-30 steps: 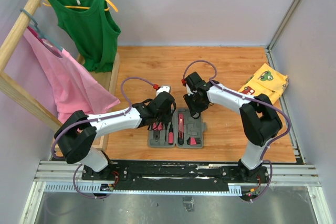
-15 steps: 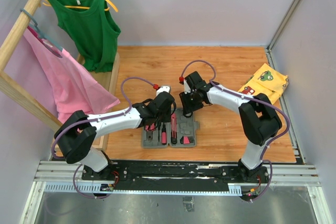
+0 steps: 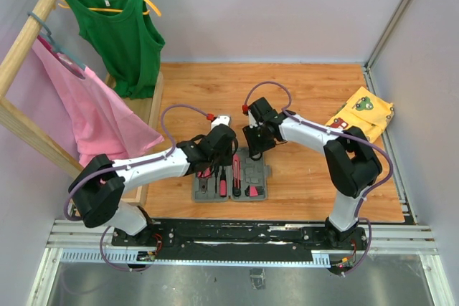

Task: Sort the tools into containers
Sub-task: Adjust the engineering item in the storage box.

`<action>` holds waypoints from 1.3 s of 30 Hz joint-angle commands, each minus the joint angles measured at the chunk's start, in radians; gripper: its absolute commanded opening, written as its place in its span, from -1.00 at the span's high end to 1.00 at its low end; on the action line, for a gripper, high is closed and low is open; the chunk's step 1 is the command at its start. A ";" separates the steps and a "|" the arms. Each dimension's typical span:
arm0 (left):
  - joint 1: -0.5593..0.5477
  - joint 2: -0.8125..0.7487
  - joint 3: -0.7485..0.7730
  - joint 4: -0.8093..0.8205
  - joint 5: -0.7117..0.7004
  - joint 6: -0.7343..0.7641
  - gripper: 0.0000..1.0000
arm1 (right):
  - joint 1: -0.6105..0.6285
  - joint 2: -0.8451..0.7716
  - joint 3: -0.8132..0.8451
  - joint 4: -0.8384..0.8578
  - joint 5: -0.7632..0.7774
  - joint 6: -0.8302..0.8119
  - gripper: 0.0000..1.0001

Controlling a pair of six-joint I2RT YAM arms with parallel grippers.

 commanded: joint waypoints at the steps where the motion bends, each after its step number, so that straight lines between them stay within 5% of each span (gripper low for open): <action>1: 0.011 -0.045 -0.029 -0.004 -0.036 -0.003 0.42 | 0.040 0.149 -0.071 -0.190 0.141 -0.001 0.18; 11: 0.026 -0.085 -0.052 -0.004 -0.037 -0.002 0.41 | 0.062 0.162 -0.067 -0.201 0.155 0.004 0.11; 39: 0.028 -0.109 -0.045 -0.016 -0.039 0.001 0.39 | 0.061 -0.110 0.043 -0.188 0.118 -0.027 -0.14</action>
